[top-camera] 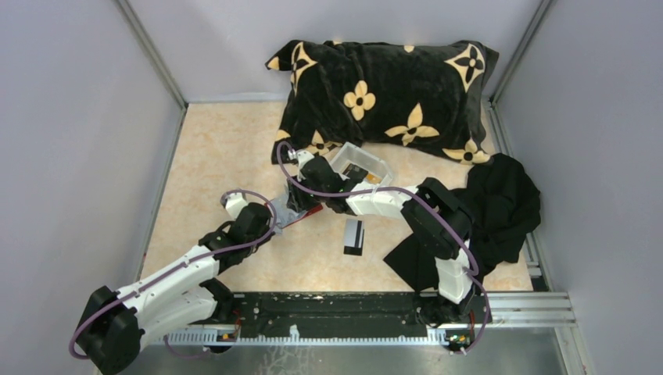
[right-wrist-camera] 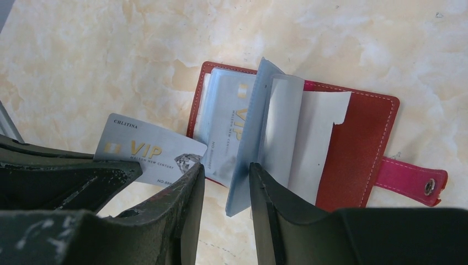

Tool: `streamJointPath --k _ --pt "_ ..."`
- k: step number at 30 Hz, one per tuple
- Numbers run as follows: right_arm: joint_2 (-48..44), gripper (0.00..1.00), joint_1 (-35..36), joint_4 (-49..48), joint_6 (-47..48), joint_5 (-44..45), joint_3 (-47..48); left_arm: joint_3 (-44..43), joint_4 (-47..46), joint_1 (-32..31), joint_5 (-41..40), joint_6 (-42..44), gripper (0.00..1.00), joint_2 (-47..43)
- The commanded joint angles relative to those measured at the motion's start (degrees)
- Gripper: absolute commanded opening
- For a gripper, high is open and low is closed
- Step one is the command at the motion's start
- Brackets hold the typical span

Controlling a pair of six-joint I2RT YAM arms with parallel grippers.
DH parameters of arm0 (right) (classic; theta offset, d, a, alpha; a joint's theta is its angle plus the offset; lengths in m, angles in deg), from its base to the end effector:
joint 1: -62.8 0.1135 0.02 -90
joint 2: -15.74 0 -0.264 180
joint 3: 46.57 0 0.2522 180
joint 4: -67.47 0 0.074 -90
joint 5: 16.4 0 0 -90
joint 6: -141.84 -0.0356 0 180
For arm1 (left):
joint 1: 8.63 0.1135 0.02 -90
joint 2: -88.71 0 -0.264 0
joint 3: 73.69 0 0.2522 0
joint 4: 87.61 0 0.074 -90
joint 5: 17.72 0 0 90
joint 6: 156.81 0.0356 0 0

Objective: Put the credit cards into the card holder
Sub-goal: Turn over the card slot in the card holder.

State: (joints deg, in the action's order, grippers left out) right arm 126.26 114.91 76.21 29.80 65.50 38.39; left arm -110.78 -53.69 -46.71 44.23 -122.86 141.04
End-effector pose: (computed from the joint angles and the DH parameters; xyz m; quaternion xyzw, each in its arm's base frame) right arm 0.2603 0.3427 0.1904 -0.2607 0.8432 0.3308 0.3341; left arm 0.1449 -0.0922 0.1764 -0.2255 0.8849 -0.0931 0.3969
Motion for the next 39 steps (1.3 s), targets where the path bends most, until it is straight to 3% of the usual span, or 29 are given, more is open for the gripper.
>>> streamJointPath --k 1,21,39 --pt "-2.9 0.36 1.6 -1.1 1.2 0.6 3.3 0.3 5.0 0.5 -0.2 0.0 0.0 0.2" --pt "-1.2 0.36 3.7 -0.6 1.2 -0.7 5.2 0.3 5.2 0.5 -0.1 -0.2 0.0 0.3" --pt "6.3 0.37 4.5 -2.5 0.2 -2.9 6.1 -3.9 13.4 0.5 0.2 -1.8 0.0 -4.7"
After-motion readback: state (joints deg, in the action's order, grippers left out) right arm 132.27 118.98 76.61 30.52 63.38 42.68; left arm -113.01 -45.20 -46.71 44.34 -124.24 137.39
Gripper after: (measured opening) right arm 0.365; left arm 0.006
